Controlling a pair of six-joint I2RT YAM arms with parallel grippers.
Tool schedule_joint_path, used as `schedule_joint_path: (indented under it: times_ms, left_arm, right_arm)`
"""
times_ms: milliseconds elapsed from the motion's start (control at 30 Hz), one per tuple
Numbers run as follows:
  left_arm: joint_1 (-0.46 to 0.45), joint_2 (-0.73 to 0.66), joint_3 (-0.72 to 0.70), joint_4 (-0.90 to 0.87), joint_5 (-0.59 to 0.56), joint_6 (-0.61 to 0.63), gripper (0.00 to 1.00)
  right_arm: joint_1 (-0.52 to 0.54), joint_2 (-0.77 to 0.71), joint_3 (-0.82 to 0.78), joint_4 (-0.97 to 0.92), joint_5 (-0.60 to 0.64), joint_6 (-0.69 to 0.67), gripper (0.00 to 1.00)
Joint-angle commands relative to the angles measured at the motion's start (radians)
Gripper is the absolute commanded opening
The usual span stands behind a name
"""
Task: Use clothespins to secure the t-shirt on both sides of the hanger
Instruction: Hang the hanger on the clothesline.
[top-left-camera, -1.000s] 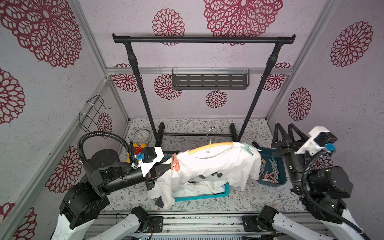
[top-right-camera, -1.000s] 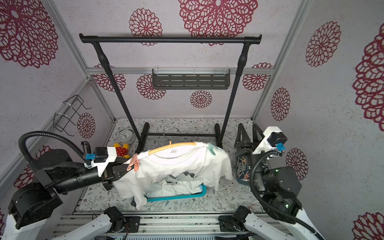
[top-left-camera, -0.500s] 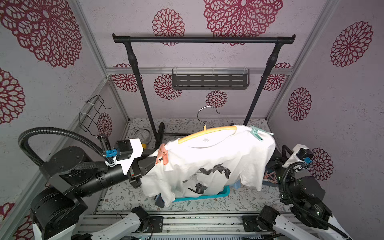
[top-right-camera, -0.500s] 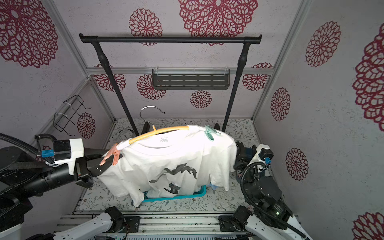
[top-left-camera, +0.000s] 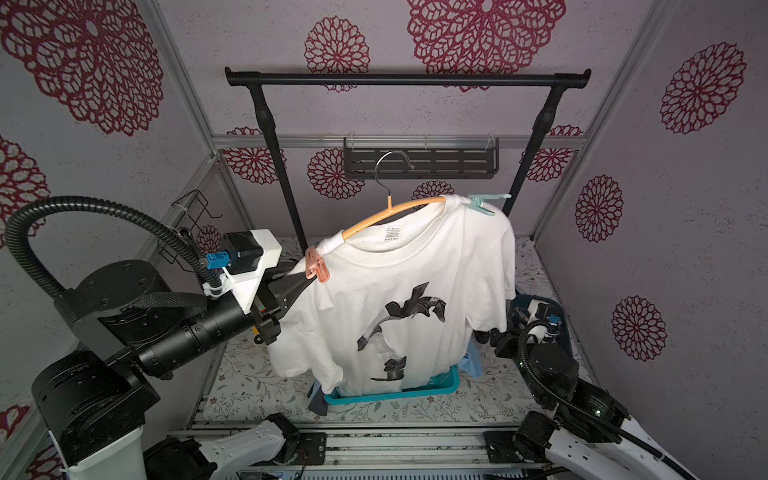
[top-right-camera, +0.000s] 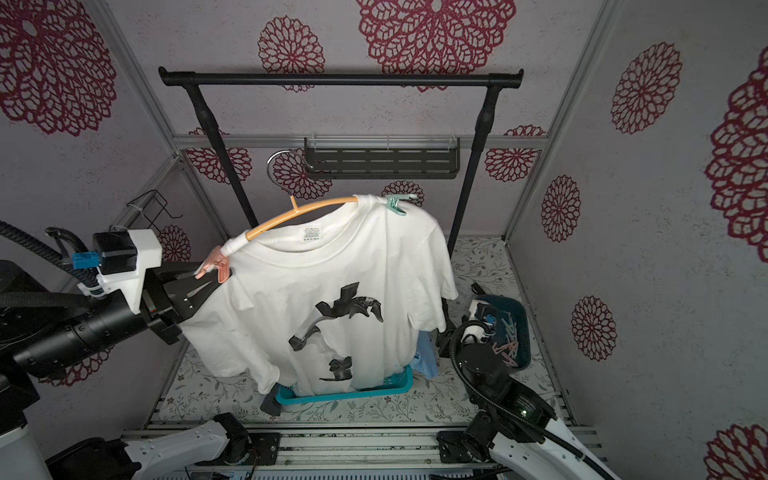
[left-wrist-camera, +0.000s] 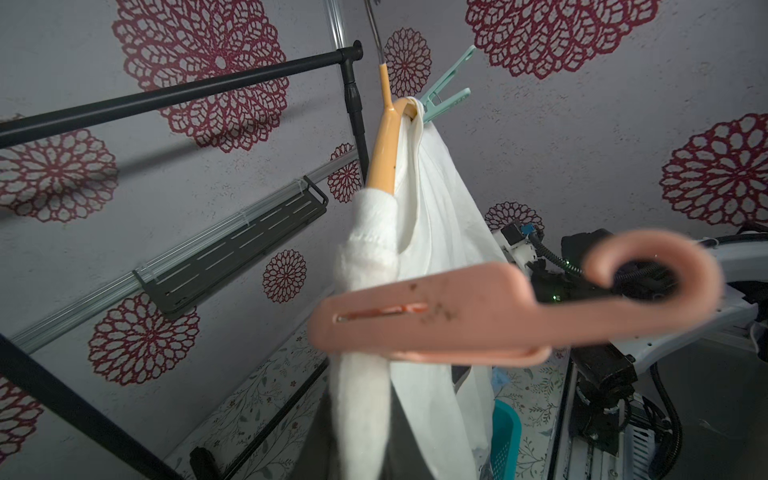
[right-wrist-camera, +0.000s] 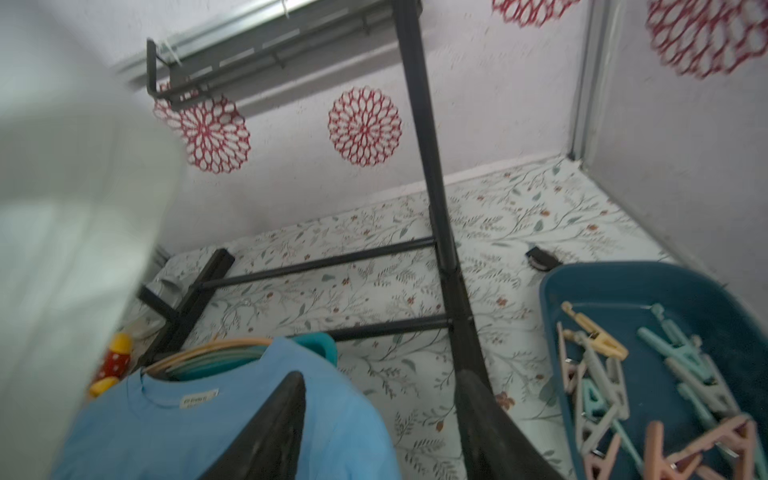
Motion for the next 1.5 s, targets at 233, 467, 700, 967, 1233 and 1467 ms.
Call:
schedule_joint_path:
  times_ms: [233, 467, 700, 967, 1233, 1467]
  left_arm:
    - [-0.003, -0.018, 0.186, 0.076, -0.084, -0.046, 0.0]
    - [-0.002, -0.01, 0.226, 0.098, -0.118, -0.045, 0.0]
    - [-0.002, -0.009, 0.232, 0.132, -0.109, -0.068, 0.0]
    - [-0.002, 0.033, 0.206, 0.138, -0.127, -0.068, 0.0]
    - [-0.003, 0.075, 0.14, 0.134, -0.211, -0.096, 0.0]
    - [-0.003, 0.098, 0.093, 0.146, -0.273, -0.136, 0.0]
  right_arm:
    - [-0.006, 0.173, -0.06, 0.21, -0.208, 0.134, 0.63]
    - [-0.006, 0.147, -0.091, 0.283, -0.275, 0.035, 0.64]
    - [-0.005, 0.038, -0.036, 0.264, -0.44, -0.232, 0.67]
    - [-0.003, 0.094, 0.049, 0.327, -0.793, -0.364, 0.75]
    - [0.05, 0.149, -0.006, 0.51, -0.894, -0.361, 0.77]
    - [0.141, 0.268, 0.041, 0.664, -0.871, -0.31, 0.76]
